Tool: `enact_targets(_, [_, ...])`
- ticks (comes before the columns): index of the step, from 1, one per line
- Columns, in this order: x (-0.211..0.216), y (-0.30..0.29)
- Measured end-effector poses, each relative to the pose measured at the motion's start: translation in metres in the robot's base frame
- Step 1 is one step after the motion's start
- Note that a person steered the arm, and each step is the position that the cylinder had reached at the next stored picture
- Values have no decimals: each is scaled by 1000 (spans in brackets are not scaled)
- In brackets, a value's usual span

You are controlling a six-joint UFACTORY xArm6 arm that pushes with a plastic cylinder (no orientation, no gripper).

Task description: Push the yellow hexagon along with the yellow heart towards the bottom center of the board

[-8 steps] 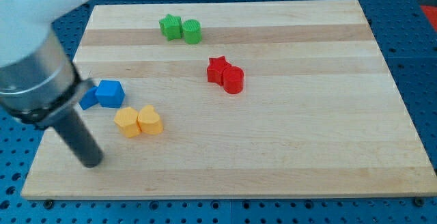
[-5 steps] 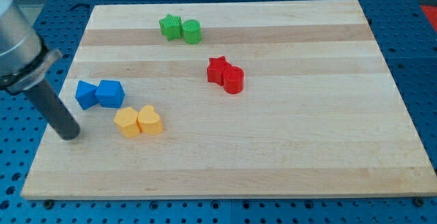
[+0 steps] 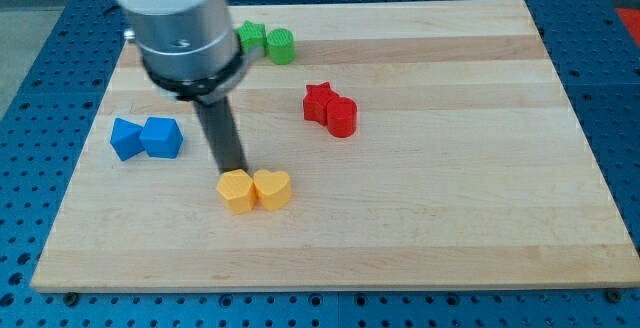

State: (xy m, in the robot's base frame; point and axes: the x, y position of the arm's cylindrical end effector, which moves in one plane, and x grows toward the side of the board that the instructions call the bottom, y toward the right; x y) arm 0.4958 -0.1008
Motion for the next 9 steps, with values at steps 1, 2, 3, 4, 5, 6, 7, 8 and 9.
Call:
enact_targets(1, [7, 16])
enact_targets(2, [11, -2])
enact_targets(3, [-13, -37])
enact_targets(4, [-12, -37])
enact_targets(5, [-5, 13])
enact_targets(6, [9, 61])
enact_targets(7, [44, 69])
enact_targets(8, [59, 69])
enact_targets(9, [22, 71])
